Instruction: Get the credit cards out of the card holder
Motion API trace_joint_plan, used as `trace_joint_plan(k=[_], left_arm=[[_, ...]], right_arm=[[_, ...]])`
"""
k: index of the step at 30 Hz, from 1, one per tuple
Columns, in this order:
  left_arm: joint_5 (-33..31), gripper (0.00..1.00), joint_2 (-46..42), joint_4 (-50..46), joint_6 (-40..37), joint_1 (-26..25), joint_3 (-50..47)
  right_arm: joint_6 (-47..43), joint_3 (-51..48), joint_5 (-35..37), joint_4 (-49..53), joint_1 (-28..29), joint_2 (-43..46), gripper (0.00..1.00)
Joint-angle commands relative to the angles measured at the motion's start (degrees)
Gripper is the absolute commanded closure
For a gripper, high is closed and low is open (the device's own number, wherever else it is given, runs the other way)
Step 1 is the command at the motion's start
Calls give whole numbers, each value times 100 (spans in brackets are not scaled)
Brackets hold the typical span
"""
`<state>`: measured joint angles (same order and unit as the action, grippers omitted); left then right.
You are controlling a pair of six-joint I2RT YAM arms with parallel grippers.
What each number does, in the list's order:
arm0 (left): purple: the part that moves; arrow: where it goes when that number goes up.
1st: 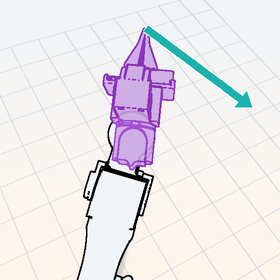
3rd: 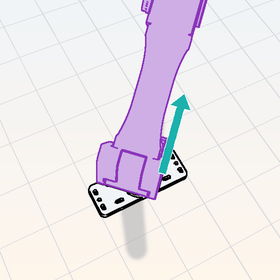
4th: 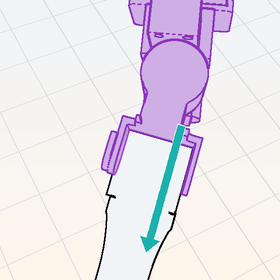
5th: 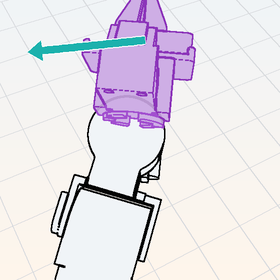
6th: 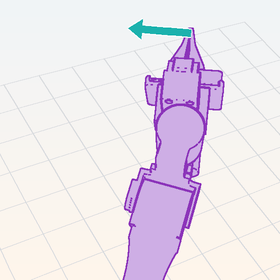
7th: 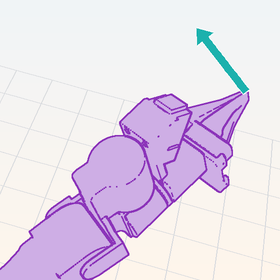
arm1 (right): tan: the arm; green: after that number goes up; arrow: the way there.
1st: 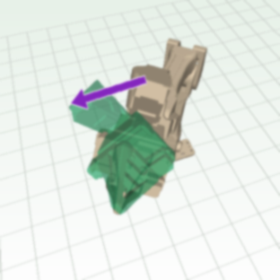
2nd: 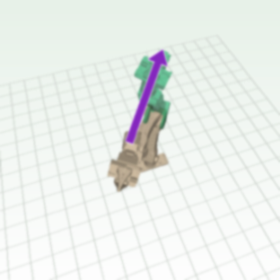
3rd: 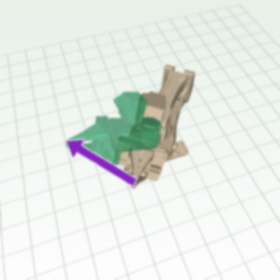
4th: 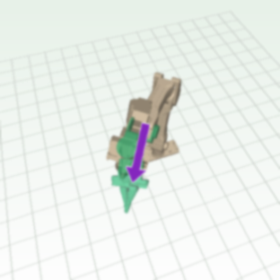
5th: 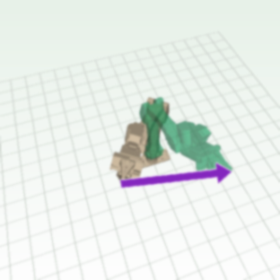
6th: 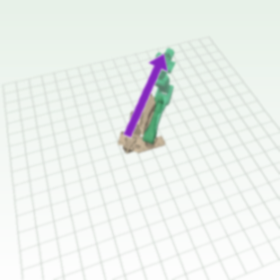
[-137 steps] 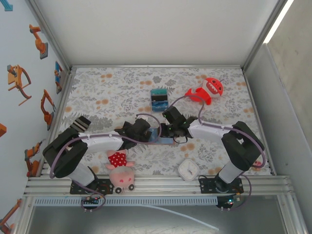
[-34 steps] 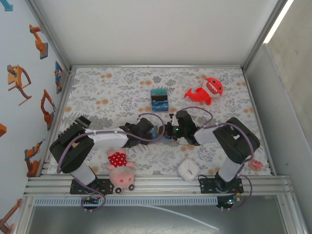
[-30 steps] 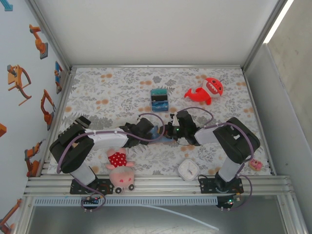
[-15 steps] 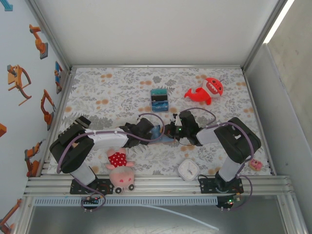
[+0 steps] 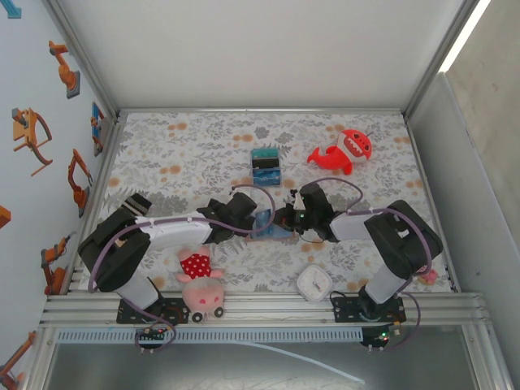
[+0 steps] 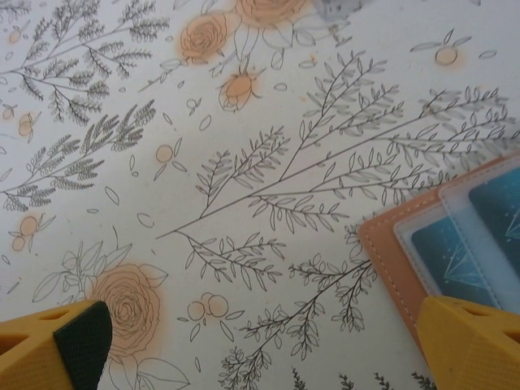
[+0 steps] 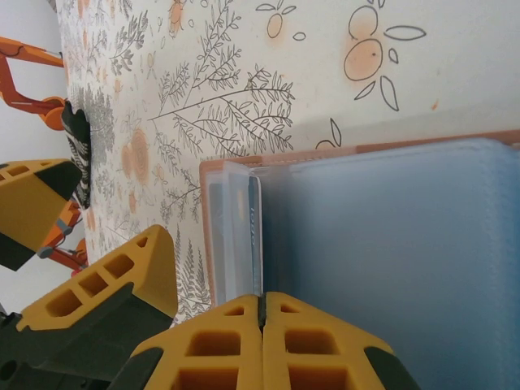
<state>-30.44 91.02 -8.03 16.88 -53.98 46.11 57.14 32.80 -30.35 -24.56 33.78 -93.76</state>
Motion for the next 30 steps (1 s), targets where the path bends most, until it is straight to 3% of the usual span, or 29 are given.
trace_joint_plan(k=[1,11,21,30], left_arm=[[53,3,-99,288,-175,-23,74],[382,3,347,787,-382,-130,222],[342,3,637,623,-406,-166,270],[219,3,714,392,-309,-166,214]], right_arm=[[-296,208,187,519,-38,191,100],[-292,281,153,555,-39,169,99],[-362,267,199,711,-39,251,100],[-675,370,547,1460,-47,592,100]])
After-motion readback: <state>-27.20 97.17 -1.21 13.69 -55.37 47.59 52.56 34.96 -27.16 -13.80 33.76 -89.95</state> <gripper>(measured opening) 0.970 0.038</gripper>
